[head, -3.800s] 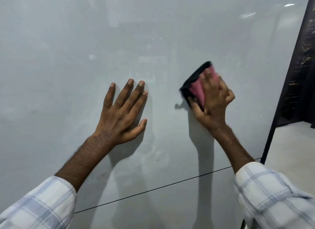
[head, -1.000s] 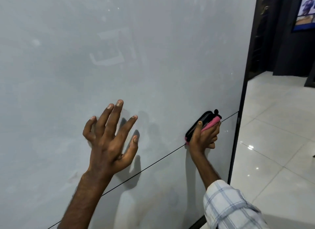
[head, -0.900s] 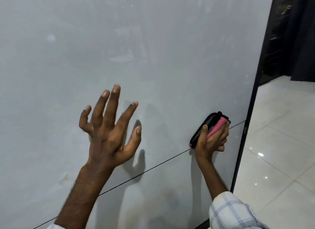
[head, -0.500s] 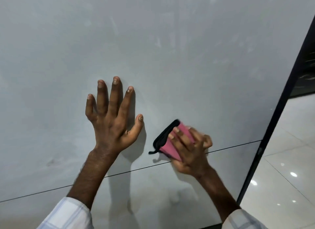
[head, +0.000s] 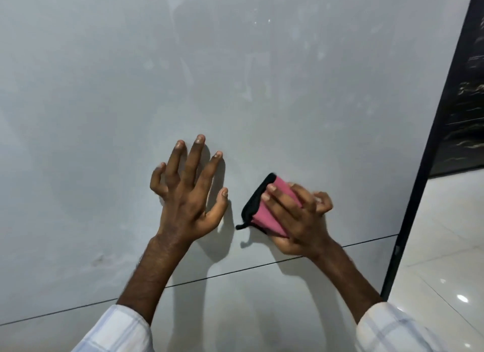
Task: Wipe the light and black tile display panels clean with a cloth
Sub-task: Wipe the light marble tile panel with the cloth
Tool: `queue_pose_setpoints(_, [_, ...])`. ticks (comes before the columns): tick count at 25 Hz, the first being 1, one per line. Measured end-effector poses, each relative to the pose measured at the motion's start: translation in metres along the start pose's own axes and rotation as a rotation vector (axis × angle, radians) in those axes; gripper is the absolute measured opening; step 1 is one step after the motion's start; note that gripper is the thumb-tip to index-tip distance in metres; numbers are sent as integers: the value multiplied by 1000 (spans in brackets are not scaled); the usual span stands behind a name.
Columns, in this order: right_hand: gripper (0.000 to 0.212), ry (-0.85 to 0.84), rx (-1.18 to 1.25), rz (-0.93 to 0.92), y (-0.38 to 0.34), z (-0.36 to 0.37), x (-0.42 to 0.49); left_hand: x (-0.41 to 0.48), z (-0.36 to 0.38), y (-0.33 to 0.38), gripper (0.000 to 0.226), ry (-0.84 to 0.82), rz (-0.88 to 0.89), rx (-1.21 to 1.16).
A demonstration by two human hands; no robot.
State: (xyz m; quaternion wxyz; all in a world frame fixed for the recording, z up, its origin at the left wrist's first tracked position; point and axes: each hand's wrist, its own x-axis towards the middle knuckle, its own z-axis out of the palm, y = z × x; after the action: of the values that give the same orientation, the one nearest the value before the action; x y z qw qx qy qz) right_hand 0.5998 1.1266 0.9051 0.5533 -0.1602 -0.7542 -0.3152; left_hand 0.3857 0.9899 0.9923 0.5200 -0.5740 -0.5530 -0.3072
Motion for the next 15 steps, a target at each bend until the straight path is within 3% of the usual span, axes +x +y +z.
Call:
queue_pose_setpoints(2, [78, 76, -16, 229, 35, -9, 32, 34, -14, -8, 59, 72, 28, 2])
queue_pose_setpoints(5, [80, 226, 17, 830, 53, -13, 81, 88, -24, -24, 63, 151, 21, 52])
queue_pose_setpoints(6, [79, 247, -18, 901, 43, -11, 87, 98, -23, -29, 64, 146, 27, 76])
queue_pose_setpoints(7, [79, 225, -53, 848, 28, -8, 90, 102, -19, -34, 65, 131, 49, 105])
queue_pose_setpoints(10, [88, 11, -38, 163, 5, 3, 68, 96, -7, -41, 72, 101, 131, 180])
queue_pose_setpoints(12, [89, -21, -70, -104, 27, -2, 71, 94, -4, -40, 73, 123, 129, 176])
queue_pose_setpoints(13, [89, -10, -79, -83, 43, -6, 83, 95, -4, -40, 72, 133, 123, 165])
queue_pose_setpoints(15, [83, 84, -70, 280, 74, -20, 123, 96, -4, -38, 71, 149, 123, 147])
